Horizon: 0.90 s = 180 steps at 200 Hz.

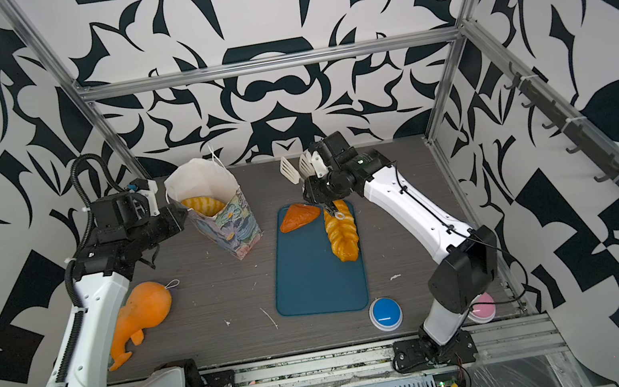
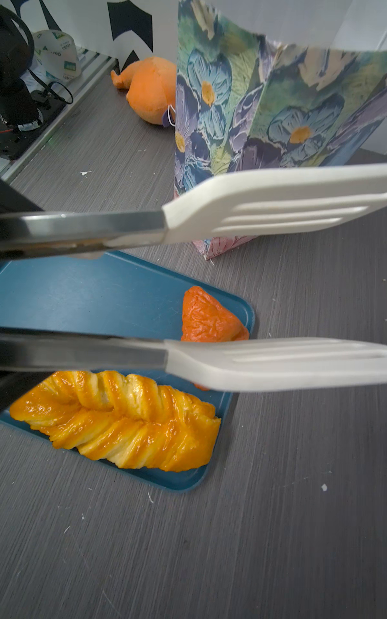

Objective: Place the fake bread into the paper bag
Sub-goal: 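Lower the open tongs around the orange triangular bread with the right gripper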

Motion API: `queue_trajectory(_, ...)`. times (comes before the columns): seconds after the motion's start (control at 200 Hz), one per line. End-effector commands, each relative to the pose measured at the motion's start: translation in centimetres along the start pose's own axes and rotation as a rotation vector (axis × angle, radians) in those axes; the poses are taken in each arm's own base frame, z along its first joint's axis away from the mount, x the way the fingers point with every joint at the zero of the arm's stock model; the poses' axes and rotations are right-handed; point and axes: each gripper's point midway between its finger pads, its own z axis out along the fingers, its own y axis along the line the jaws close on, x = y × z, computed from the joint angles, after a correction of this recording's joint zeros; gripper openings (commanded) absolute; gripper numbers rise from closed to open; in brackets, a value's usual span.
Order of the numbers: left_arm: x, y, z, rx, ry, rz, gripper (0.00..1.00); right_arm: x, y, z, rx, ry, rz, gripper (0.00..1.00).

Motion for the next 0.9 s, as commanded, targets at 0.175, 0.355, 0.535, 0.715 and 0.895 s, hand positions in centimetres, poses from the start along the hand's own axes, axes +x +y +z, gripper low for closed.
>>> queue_trajectory(0.175,0.5,0.1,0.2,0.007,0.02,-0.011,0.0,-0.6,-0.5,1.9,0.005,-0.021,0.02,0.49)
queue_trajectory(0.355,0.5,0.1,0.2,0.007,0.022,-0.012,0.0,-0.3,-1.5,3.7,0.044,0.007,0.039,0.48)
queue_trajectory(0.535,0.6,0.1,0.3,0.004,0.022,-0.012,0.0,-0.1,-2.0,5.9,0.061,0.047,0.052,0.47)
queue_trajectory(0.715,0.5,0.2,0.2,-0.002,0.019,-0.011,0.0,0.3,-1.6,7.8,0.083,0.073,0.031,0.47)
queue_trajectory(0.895,0.6,0.2,0.3,0.001,0.024,-0.012,0.0,0.8,-1.4,9.2,0.111,0.095,0.008,0.46)
